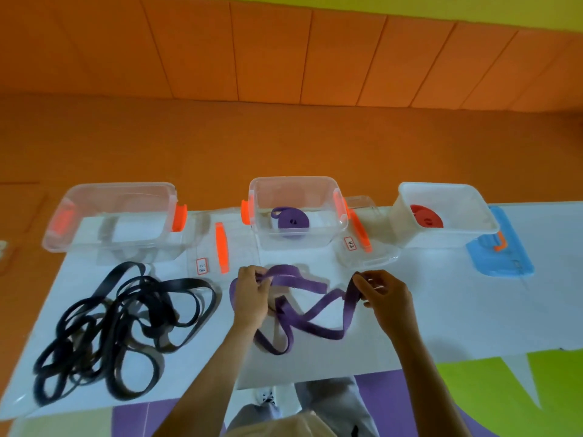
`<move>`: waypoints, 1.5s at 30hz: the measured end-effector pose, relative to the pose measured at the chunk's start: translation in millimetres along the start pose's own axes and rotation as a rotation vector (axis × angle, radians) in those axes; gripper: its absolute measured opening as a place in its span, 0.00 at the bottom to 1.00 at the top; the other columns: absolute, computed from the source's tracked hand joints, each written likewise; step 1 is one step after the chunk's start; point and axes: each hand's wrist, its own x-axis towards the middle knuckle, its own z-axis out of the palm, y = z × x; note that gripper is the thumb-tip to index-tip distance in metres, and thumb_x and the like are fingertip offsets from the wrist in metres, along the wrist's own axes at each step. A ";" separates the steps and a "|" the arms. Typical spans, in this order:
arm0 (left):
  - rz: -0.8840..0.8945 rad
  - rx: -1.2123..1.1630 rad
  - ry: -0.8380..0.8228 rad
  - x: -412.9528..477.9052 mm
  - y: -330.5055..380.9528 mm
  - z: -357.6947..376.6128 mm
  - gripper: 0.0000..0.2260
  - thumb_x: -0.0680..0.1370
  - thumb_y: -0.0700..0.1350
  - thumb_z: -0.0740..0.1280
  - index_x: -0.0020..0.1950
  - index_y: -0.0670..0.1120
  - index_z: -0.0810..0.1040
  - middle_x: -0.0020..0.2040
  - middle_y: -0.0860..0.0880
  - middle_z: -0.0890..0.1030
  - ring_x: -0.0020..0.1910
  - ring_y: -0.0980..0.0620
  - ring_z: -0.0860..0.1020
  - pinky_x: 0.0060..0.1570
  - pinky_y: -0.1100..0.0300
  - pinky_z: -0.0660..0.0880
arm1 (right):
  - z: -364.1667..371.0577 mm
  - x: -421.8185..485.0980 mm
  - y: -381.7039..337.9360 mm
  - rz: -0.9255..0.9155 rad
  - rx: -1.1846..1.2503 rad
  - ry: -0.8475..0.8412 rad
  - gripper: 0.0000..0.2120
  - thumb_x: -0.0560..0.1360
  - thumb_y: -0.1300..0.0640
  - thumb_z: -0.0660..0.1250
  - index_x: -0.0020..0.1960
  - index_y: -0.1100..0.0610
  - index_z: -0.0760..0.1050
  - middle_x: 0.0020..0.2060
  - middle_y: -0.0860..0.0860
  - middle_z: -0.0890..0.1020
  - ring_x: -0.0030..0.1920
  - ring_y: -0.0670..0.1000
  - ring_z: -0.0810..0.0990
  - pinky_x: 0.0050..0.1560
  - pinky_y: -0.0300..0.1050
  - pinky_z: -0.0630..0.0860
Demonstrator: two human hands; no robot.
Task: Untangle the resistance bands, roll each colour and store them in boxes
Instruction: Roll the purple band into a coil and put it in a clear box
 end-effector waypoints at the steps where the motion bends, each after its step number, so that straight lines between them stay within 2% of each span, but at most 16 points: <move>1: -0.038 -0.008 0.049 -0.2 -1.0 -3.9 0.02 0.84 0.40 0.68 0.55 0.44 0.77 0.54 0.48 0.76 0.52 0.46 0.79 0.52 0.60 0.72 | -1.3 1.4 -1.5 0.002 0.002 0.016 0.05 0.78 0.50 0.74 0.50 0.52 0.82 0.37 0.46 0.87 0.37 0.44 0.87 0.38 0.39 0.84; 3: -0.102 -0.004 0.087 0.0 -7.2 -9.4 0.07 0.84 0.42 0.69 0.56 0.38 0.80 0.54 0.40 0.80 0.52 0.42 0.80 0.51 0.56 0.75 | -4.8 4.1 -5.2 0.010 0.020 0.047 0.05 0.78 0.50 0.75 0.48 0.52 0.83 0.36 0.49 0.88 0.35 0.47 0.87 0.40 0.43 0.85; 5: -0.146 0.008 0.012 -1.4 -14.6 -12.5 0.11 0.84 0.44 0.70 0.59 0.36 0.80 0.55 0.37 0.82 0.52 0.41 0.82 0.51 0.53 0.77 | -8.6 6.0 -10.1 0.010 0.065 0.065 0.05 0.79 0.53 0.74 0.50 0.54 0.84 0.35 0.50 0.88 0.35 0.49 0.87 0.41 0.46 0.85; 8: -0.185 0.031 -0.186 -10.2 -19.3 -11.5 0.15 0.84 0.44 0.68 0.69 0.40 0.77 0.60 0.42 0.81 0.53 0.46 0.82 0.50 0.57 0.77 | -13.4 4.9 -19.8 0.016 0.183 0.051 0.06 0.82 0.55 0.71 0.55 0.56 0.84 0.40 0.52 0.89 0.38 0.51 0.89 0.39 0.43 0.86; 11: -0.159 0.055 -0.330 -21.6 -13.8 -4.3 0.19 0.85 0.45 0.66 0.76 0.43 0.72 0.64 0.44 0.82 0.58 0.46 0.83 0.58 0.56 0.80 | -13.9 -2.6 -29.5 0.047 0.313 0.017 0.05 0.82 0.55 0.70 0.52 0.54 0.84 0.40 0.51 0.89 0.40 0.53 0.89 0.37 0.42 0.85; 17: 0.049 0.118 -0.400 -42.0 19.7 7.0 0.17 0.86 0.45 0.66 0.75 0.47 0.75 0.68 0.48 0.78 0.58 0.53 0.80 0.48 0.75 0.77 | -11.6 -14.9 -31.4 0.052 0.267 0.003 0.02 0.80 0.57 0.73 0.51 0.56 0.83 0.38 0.50 0.88 0.38 0.54 0.89 0.36 0.41 0.84; 20: 0.110 -0.031 -0.380 -55.4 54.0 6.7 0.10 0.84 0.57 0.65 0.65 0.64 0.78 0.60 0.67 0.81 0.63 0.58 0.82 0.57 0.71 0.77 | -10.9 -18.4 -30.6 0.053 0.269 -0.008 0.02 0.79 0.59 0.74 0.50 0.56 0.82 0.38 0.50 0.89 0.38 0.53 0.89 0.38 0.43 0.86; 22: 0.171 -0.140 -0.416 -65.9 80.2 6.2 0.09 0.79 0.66 0.67 0.59 0.77 0.75 0.55 0.79 0.78 0.61 0.72 0.77 0.49 0.80 0.73 | -9.4 -19.0 -33.3 0.032 0.251 -0.041 0.02 0.79 0.60 0.74 0.50 0.58 0.82 0.38 0.51 0.89 0.38 0.53 0.89 0.38 0.45 0.86; 24: 0.265 -0.148 -0.408 -75.2 98.1 7.8 0.15 0.76 0.67 0.72 0.58 0.81 0.72 0.57 0.83 0.75 0.60 0.80 0.72 0.45 0.86 0.67 | -6.6 -18.2 -38.5 0.012 0.249 -0.086 0.02 0.79 0.62 0.74 0.48 0.59 0.82 0.37 0.52 0.88 0.37 0.53 0.89 0.37 0.45 0.86; 27: 0.331 -0.158 -0.276 -81.8 108.7 12.0 0.19 0.76 0.58 0.77 0.55 0.80 0.74 0.55 0.82 0.76 0.60 0.78 0.74 0.46 0.85 0.68 | -2.9 -12.9 -48.0 0.011 0.312 -0.119 0.04 0.78 0.64 0.74 0.45 0.58 0.81 0.35 0.52 0.88 0.36 0.51 0.87 0.37 0.42 0.84; 32: 0.371 -0.110 -0.123 -84.5 124.1 3.2 0.20 0.77 0.53 0.77 0.56 0.76 0.72 0.52 0.86 0.73 0.58 0.80 0.73 0.45 0.83 0.71 | -2.4 -7.7 -60.7 0.097 0.487 -0.171 0.04 0.79 0.61 0.73 0.46 0.58 0.83 0.40 0.54 0.88 0.40 0.50 0.88 0.41 0.38 0.82; 34: 0.386 -0.101 -0.149 -80.9 129.2 -1.6 0.19 0.76 0.52 0.77 0.58 0.73 0.75 0.53 0.76 0.80 0.55 0.72 0.79 0.45 0.78 0.76 | -4.0 -3.4 -65.6 0.133 0.528 -0.178 0.02 0.78 0.62 0.74 0.47 0.60 0.82 0.40 0.56 0.88 0.41 0.51 0.88 0.40 0.37 0.82; 37: 0.445 -0.014 -0.149 -72.5 130.5 -3.9 0.14 0.78 0.47 0.77 0.62 0.57 0.83 0.58 0.56 0.86 0.53 0.63 0.82 0.53 0.71 0.79 | -7.9 5.5 -70.1 0.192 0.545 -0.229 0.03 0.77 0.64 0.74 0.49 0.63 0.82 0.44 0.60 0.87 0.44 0.57 0.88 0.44 0.41 0.84; 40: 0.406 -0.114 -0.155 -71.3 138.4 -2.9 0.11 0.77 0.46 0.78 0.59 0.49 0.85 0.55 0.59 0.85 0.50 0.52 0.86 0.55 0.55 0.84 | -15.0 12.4 -72.8 0.225 0.642 -0.300 0.04 0.78 0.64 0.73 0.51 0.64 0.83 0.47 0.61 0.88 0.47 0.56 0.88 0.47 0.41 0.84; 43: 0.495 -0.167 0.031 -72.8 145.4 0.1 0.10 0.74 0.45 0.81 0.53 0.48 0.87 0.52 0.64 0.85 0.54 0.58 0.85 0.55 0.67 0.80 | -20.2 16.4 -75.2 0.345 0.843 -0.413 0.07 0.75 0.61 0.75 0.52 0.61 0.83 0.45 0.57 0.87 0.44 0.52 0.87 0.44 0.39 0.82; 45: 0.524 -0.201 0.082 -70.9 149.8 2.8 0.09 0.74 0.43 0.81 0.53 0.48 0.88 0.52 0.61 0.86 0.54 0.56 0.85 0.55 0.68 0.79 | -18.5 18.6 -74.5 0.413 0.986 -0.479 0.13 0.72 0.58 0.76 0.54 0.59 0.79 0.44 0.55 0.85 0.41 0.51 0.85 0.43 0.40 0.81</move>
